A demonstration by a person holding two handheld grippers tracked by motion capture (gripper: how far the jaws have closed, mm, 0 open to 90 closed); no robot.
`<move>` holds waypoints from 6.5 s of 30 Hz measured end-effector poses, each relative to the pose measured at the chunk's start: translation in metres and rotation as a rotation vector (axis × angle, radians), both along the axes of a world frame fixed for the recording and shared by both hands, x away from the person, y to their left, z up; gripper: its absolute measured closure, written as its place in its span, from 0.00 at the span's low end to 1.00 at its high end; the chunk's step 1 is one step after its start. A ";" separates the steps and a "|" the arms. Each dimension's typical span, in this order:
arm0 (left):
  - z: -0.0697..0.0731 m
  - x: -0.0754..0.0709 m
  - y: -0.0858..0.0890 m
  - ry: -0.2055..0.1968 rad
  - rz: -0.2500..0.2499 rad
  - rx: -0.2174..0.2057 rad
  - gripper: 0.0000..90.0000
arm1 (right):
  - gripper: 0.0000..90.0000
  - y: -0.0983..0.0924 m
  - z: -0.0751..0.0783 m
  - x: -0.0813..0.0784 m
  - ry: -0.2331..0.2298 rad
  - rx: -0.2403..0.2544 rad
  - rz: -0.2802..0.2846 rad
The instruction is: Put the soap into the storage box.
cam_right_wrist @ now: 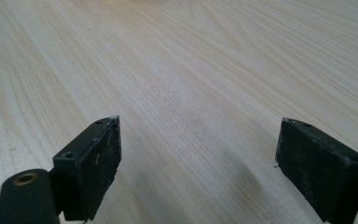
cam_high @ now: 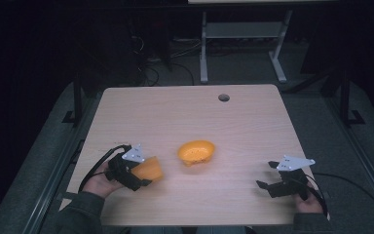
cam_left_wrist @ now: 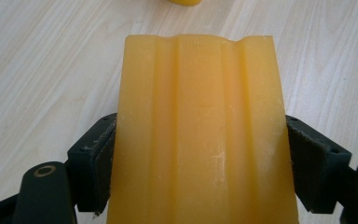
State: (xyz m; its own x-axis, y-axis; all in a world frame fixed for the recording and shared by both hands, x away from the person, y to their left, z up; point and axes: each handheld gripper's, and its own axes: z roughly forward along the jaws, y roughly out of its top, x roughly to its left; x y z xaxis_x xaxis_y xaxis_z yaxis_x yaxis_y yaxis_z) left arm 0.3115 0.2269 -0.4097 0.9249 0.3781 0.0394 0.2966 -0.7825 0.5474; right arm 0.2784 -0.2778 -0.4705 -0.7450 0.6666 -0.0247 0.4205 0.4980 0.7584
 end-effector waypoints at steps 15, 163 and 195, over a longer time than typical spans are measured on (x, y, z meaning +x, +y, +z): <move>0.015 0.009 -0.008 -0.009 -0.023 0.019 0.23 | 0.15 -0.002 0.001 -0.001 -0.014 0.003 -0.005; 0.019 0.092 -0.163 0.036 -0.263 0.093 0.23 | 0.15 -0.007 0.005 -0.002 -0.026 0.060 -0.005; 0.020 0.090 -0.159 0.029 -0.235 0.104 0.20 | 0.15 -0.006 0.005 -0.002 -0.021 0.060 0.001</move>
State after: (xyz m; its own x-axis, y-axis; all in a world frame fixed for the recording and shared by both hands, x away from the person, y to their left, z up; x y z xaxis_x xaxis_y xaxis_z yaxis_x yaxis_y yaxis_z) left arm 0.4016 0.0675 -0.3898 0.9883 0.1478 0.0387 0.1143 -0.8836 0.4540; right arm 0.2761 -0.2836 -0.4654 -0.7452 0.6668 -0.0002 0.4038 0.4515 0.7957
